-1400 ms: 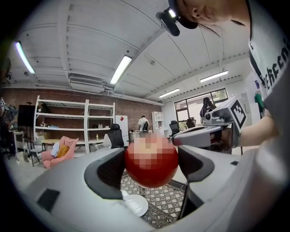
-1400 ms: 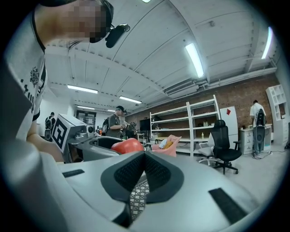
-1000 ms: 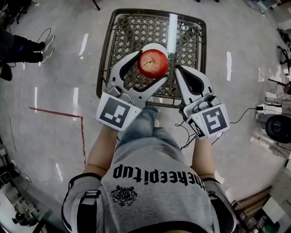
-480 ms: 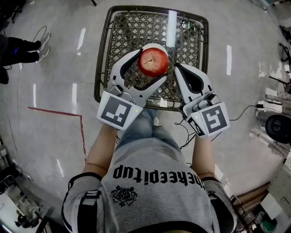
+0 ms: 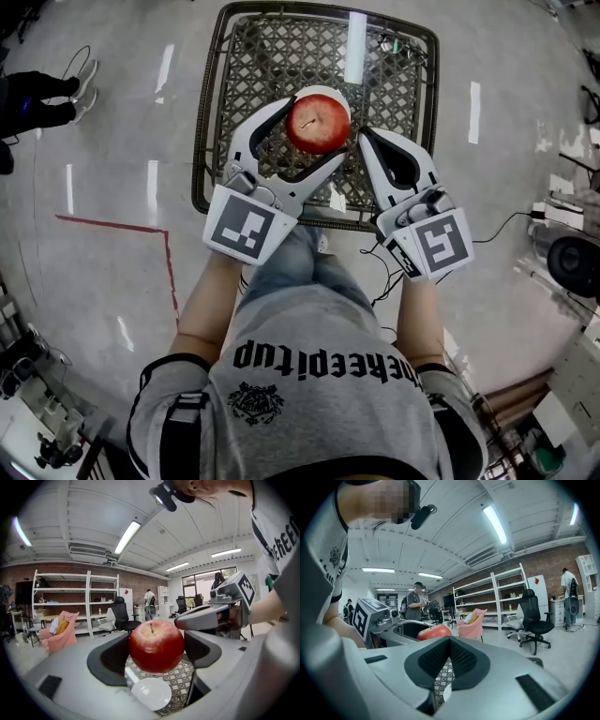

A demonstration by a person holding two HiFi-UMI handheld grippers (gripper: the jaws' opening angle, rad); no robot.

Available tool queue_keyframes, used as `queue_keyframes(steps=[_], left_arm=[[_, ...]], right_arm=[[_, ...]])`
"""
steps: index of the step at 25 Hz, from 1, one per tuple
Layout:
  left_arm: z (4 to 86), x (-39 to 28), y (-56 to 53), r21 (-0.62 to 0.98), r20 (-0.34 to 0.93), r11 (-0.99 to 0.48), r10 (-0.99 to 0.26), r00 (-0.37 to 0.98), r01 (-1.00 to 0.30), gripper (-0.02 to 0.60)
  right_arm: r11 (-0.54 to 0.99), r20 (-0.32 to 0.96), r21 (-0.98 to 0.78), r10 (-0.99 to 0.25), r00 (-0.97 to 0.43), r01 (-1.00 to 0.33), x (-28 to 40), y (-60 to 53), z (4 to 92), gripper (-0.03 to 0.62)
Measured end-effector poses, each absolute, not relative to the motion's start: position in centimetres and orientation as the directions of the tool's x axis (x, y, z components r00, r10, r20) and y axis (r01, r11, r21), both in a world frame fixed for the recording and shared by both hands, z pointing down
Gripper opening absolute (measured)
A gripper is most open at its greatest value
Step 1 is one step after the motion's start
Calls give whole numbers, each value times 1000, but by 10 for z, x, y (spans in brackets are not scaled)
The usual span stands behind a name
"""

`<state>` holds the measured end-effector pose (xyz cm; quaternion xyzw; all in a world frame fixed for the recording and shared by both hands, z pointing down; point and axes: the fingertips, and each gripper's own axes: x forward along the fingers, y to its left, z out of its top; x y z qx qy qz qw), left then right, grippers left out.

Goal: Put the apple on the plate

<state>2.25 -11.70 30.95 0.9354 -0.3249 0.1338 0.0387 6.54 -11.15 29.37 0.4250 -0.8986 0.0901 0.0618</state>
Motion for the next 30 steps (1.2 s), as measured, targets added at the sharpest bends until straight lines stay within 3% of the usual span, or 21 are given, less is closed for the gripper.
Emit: queue_keyframes(steps=[30], left_arm=[[403, 28, -163, 47, 361, -781, -568, 740, -623, 385]], right_arm=[[605, 287, -182, -721, -630, -775, 69, -156, 368, -3]])
